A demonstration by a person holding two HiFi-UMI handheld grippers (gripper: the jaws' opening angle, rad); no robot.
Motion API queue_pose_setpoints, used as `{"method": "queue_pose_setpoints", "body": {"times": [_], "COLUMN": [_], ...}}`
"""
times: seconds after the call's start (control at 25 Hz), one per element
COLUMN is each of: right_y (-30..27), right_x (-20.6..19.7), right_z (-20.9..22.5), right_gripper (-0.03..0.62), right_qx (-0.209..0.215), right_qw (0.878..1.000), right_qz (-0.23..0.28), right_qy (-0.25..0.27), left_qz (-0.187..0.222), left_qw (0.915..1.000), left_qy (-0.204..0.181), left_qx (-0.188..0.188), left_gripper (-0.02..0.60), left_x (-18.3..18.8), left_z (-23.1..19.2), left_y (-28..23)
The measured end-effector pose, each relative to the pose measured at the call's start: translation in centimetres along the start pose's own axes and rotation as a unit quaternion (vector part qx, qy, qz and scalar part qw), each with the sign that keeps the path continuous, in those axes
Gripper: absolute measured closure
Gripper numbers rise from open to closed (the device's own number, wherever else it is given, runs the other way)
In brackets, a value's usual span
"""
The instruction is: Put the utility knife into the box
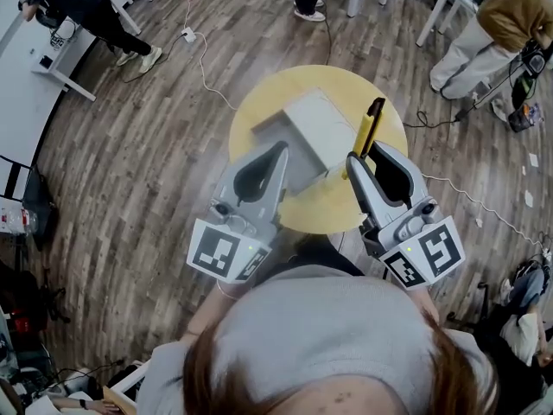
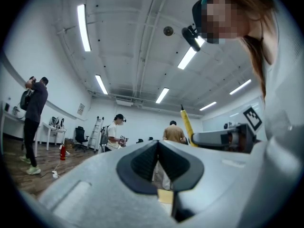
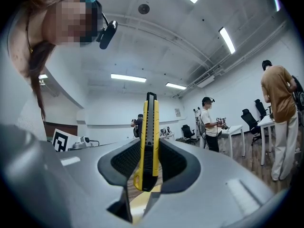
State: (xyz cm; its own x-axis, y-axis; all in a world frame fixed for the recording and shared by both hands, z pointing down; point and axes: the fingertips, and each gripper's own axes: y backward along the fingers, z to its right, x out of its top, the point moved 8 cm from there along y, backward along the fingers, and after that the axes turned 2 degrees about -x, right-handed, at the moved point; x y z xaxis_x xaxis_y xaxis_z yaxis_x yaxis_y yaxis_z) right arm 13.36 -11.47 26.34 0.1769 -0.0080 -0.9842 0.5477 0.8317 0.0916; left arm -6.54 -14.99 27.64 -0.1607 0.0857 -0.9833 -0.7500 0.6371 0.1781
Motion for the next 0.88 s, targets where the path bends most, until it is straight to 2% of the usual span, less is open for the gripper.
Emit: {"method": "queue_pose_setpoints", "body": {"times": [0.24,0.44,0.64,0.88], "right_y": [-2.8,-4.8,-7.0,-9.7], "right_x": [1.0,1.3,0.2,-0.7], "right_z": [4.5,6.8,7.3,5.8], "right_gripper": [0.474,0.474,0.474,0.474], "right_qx": [0.023,0.046,0.062,0.079], "right_qw": [1.000,0.999,0.997,0.996], "right_qz": [0.000,-0.010,-0.024,-0.039], "right_qy": [0.001,-0.006,-0.023,-0.026], "left_qz": [0.007,0.006,-0.008,-0.011], "left_qw": [0.9998,0.9990,0.9978,0.9978], "left_qy": [-0.007,-0.012,-0.007,-0.006], "left_qx": [0.019,0.042,0.066,0.065], "left_gripper": [0.580,0.580,0.580,0.580], "left_x": [-0.3,-0.2,-0.8,-0.9], "left_z": [-1.7,-2.8,-4.5,-7.2], "left_y": [-4.6,-6.4,-6.1,-5.7]}}
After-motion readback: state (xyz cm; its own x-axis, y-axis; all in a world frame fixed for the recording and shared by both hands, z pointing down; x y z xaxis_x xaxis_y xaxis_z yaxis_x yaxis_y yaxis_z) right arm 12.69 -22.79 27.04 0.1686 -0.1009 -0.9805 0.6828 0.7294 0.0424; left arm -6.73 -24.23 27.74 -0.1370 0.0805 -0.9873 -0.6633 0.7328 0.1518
